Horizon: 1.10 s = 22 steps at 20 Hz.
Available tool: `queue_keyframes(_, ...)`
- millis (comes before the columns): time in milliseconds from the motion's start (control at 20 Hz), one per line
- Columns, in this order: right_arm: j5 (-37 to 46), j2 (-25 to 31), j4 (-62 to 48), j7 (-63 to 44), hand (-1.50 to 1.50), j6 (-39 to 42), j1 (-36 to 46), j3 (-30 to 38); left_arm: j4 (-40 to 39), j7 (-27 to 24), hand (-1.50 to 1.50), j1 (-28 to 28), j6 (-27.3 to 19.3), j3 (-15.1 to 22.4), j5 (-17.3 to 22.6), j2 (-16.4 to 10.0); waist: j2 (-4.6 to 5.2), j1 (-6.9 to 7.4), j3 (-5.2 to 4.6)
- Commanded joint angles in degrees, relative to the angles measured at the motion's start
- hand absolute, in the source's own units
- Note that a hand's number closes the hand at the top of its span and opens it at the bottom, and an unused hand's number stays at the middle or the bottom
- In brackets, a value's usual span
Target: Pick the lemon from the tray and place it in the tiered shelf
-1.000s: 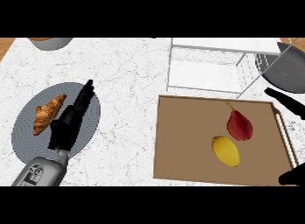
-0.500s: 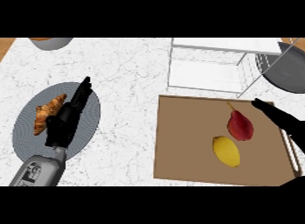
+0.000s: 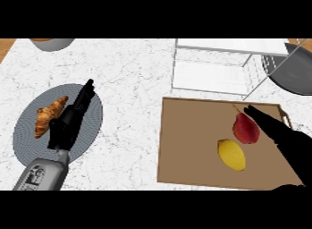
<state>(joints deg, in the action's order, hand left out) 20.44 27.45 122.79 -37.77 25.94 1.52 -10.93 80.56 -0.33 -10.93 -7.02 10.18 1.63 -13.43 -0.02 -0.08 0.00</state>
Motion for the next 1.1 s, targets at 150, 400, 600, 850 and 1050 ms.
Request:
queue_keyframes(150,2.1,-5.1,-2.8,-2.1,-1.5,3.6,3.9,1.0,3.3,2.7,0.0,1.6,-1.4,0.5,-4.0,3.9,0.01,0.16,0.0)
queue_keyframes(400,6.0,-5.8,-6.0,4.2,-1.5,4.1,0.8,3.1,1.9,1.1,0.0,1.8,3.9,-3.1,-3.0,2.3,0.02,0.08,0.0)
queue_keyframes(600,9.1,-8.6,-6.4,3.0,-1.5,4.7,0.7,1.3,4.3,4.2,0.0,0.7,3.3,-4.1,-4.3,3.4,0.0,0.11,0.0)
queue_keyframes(850,15.6,-11.5,-8.2,3.8,-1.5,2.8,-0.2,-3.0,-1.4,-0.7,0.0,-0.6,5.9,-6.9,-3.4,3.6,0.06,0.08,0.0)
queue_keyframes(1050,17.4,-9.9,-8.2,8.9,-1.5,3.0,-4.4,-0.5,3.7,3.1,0.0,1.9,4.7,-4.2,-6.1,6.3,0.0,0.0,0.01)
